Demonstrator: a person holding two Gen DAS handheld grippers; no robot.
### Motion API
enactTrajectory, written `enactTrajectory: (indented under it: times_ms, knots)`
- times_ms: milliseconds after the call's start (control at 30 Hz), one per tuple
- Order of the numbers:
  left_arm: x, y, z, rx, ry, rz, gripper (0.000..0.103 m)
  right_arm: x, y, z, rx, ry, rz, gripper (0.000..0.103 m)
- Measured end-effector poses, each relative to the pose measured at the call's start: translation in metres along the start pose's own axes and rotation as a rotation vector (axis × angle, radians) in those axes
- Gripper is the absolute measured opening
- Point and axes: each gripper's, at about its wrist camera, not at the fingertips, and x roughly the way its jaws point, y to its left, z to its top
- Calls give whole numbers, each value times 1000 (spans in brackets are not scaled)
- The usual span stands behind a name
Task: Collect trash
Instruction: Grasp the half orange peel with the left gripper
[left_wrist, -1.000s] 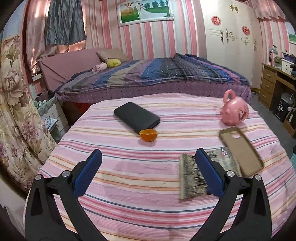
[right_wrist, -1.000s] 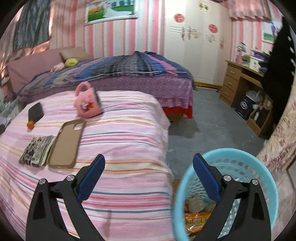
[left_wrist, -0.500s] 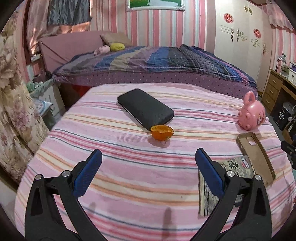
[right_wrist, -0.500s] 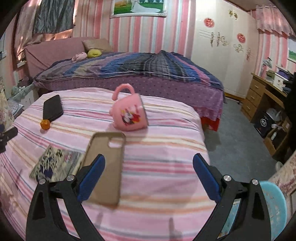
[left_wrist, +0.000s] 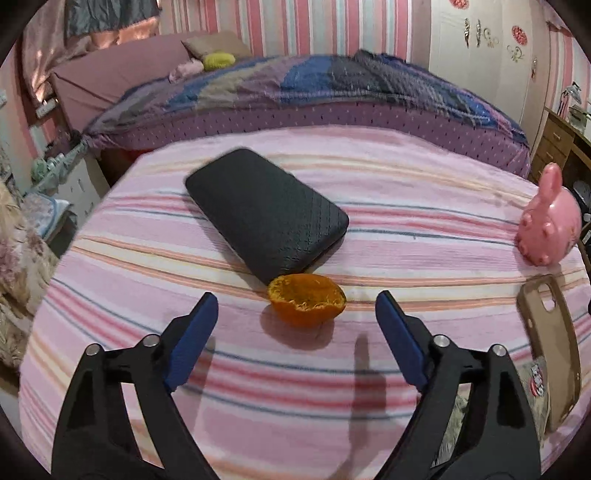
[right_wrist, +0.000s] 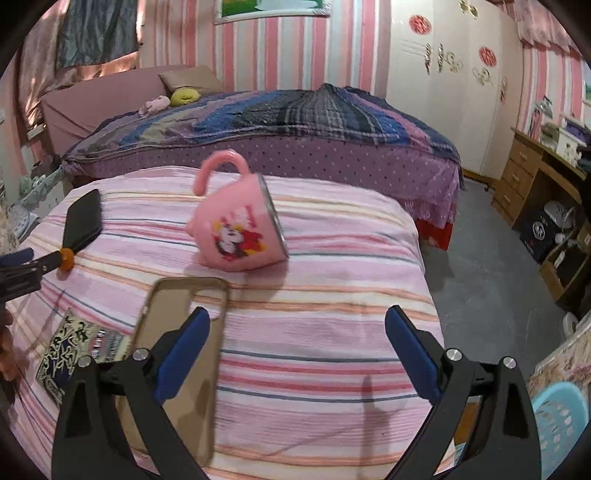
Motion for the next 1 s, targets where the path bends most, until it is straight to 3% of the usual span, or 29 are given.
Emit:
enactTrajectory:
  times_ms: [33, 100, 200, 300, 600, 733, 1000]
  knots:
    - [5, -1, 1, -1, 14, -13, 79, 1, -1, 0, -3, 5, -3, 94]
    - [12, -2, 2, 11, 30, -28, 58, 1, -1, 0, 5, 6, -3, 94]
    - [14, -4, -1, 30, 39, -50, 41, 1, -4, -3, 15, -2, -4, 94]
    - [6, -4, -5, 57, 13, -48, 32, 0, -4, -6, 18, -9, -1, 94]
    - [-52, 6, -20, 91, -54, 23, 30, -23, 14, -10, -56, -36, 13, 94]
    - [-94, 15, -34, 84, -104, 23, 30, -31, 38, -16, -99, -25, 62, 94]
    - [-140, 35, -68, 23, -147, 54, 30, -37, 90, -29, -192, 10, 163, 94]
